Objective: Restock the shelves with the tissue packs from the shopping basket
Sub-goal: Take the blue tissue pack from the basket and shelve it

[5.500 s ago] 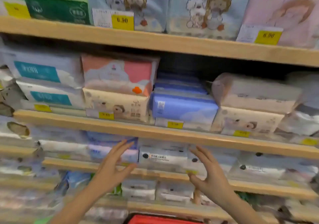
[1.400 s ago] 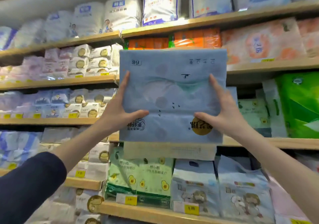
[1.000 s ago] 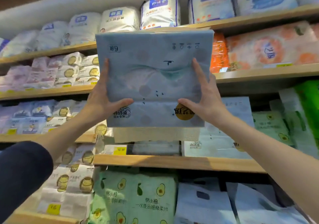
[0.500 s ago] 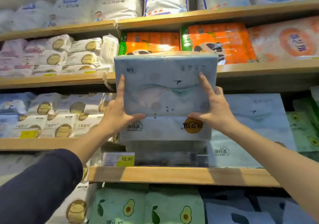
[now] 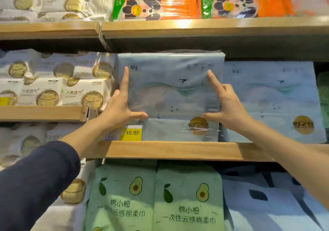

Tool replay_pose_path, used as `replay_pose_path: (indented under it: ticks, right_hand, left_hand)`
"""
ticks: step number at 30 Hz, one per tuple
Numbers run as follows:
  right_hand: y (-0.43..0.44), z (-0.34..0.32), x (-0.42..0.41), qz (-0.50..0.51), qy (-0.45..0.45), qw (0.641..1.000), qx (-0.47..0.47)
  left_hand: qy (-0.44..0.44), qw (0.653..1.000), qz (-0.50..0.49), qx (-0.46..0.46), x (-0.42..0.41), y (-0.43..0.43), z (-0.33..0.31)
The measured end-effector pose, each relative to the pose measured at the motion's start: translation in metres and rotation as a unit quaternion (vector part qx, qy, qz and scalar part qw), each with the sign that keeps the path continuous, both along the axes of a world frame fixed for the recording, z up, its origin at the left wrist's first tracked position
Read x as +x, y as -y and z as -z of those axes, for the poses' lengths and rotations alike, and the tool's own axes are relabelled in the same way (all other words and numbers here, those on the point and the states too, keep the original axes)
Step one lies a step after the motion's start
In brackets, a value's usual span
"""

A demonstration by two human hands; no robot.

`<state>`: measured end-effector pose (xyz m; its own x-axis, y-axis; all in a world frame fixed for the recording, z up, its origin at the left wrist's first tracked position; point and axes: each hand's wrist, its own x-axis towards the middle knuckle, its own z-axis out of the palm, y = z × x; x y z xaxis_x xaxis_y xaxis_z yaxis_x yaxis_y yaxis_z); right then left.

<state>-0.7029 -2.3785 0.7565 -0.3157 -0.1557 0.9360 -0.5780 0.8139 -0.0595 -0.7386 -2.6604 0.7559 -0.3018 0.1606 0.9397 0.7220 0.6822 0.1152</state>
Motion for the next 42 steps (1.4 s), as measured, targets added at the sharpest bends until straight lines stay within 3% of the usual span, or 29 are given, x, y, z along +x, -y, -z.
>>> replay_pose_path:
  ticks: [10,29,42]
  right_hand:
    - [-0.004,-0.029,-0.031,0.096,0.111,0.989,0.027]
    - [0.001,-0.023,-0.022,0.117,0.171,0.978,0.020]
    - [0.017,0.025,0.073,0.031,0.201,0.979,0.028]
  left_hand:
    - [0.185,0.977,-0.095,-0.045,-0.033,-0.006,-0.027]
    - [0.183,0.979,-0.074,-0.046,-0.037,-0.003,-0.028]
    - [0.165,0.982,-0.065,-0.064,0.089,-0.001,0.031]
